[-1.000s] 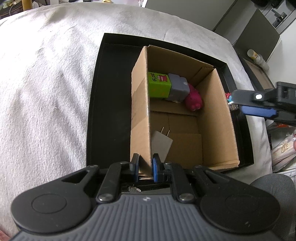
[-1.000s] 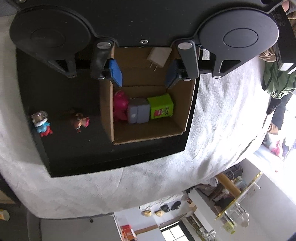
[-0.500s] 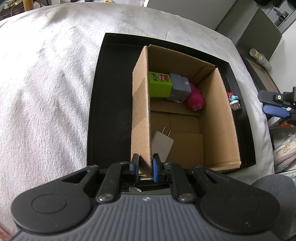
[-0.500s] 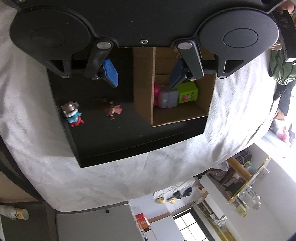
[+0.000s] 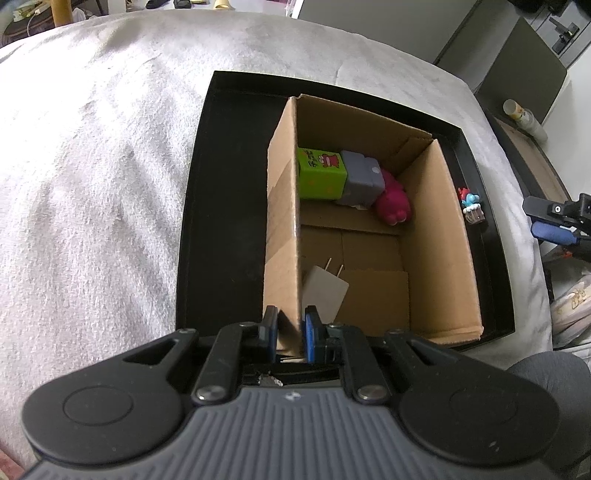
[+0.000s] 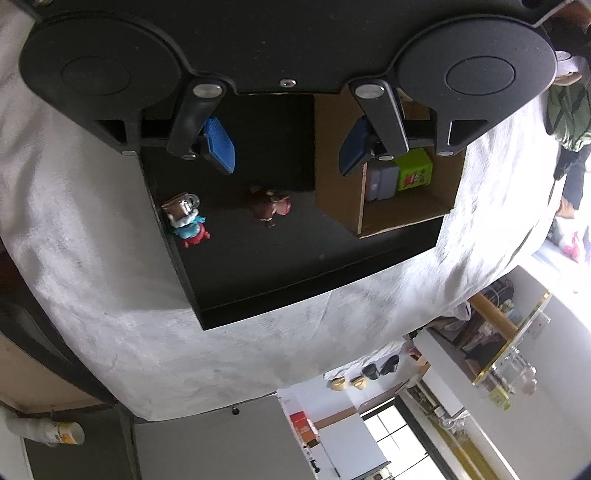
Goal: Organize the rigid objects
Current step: 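Move the right gripper back over the brown-and-pink figurine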
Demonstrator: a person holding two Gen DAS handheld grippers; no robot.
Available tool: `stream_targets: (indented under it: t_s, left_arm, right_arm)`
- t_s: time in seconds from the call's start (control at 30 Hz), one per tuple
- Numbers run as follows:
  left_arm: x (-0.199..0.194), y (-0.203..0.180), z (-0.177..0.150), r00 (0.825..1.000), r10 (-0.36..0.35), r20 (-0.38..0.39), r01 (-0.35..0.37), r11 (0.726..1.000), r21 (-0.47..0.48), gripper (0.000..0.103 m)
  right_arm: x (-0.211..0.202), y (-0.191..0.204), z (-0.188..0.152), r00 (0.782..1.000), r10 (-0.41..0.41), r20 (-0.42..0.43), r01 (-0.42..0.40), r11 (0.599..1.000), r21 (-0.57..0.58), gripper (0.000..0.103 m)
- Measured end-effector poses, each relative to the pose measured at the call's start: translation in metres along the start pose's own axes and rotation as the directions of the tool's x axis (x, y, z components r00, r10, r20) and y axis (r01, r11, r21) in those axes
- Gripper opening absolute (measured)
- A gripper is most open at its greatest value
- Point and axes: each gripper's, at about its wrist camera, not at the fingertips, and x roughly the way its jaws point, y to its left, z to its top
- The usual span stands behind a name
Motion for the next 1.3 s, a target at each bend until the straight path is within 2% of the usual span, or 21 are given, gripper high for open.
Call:
stream_targets:
  t_s: [0.47, 0.8, 1.3]
  left_arm:
    - [0.003, -0.004, 0.002, 1.0, 0.031, -0.006, -0.031, 1.0, -0.001, 0.011]
    - [0.007, -0.004, 0.005, 0.999, 0.033, -0.01, -0.033, 0.999, -0.013, 0.011]
    - [0.011, -0.002, 0.007, 1.0, 0.023, -0.011, -0.023, 1.0, -0.014, 0.011]
  right_arm:
    - [0.036, -0.021, -0.004, 0.998, 0.064, -0.011, -0.064, 0.998, 0.019, 0.062]
    - [0.071, -0.02, 0.002, 0.997, 0.073, -0.039, -0.072, 0.997, 0.026, 0.064]
    - [0.107, -0.014, 0.015, 0.996, 0.038, -0.075, -0.036, 0.999, 0.032, 0.064]
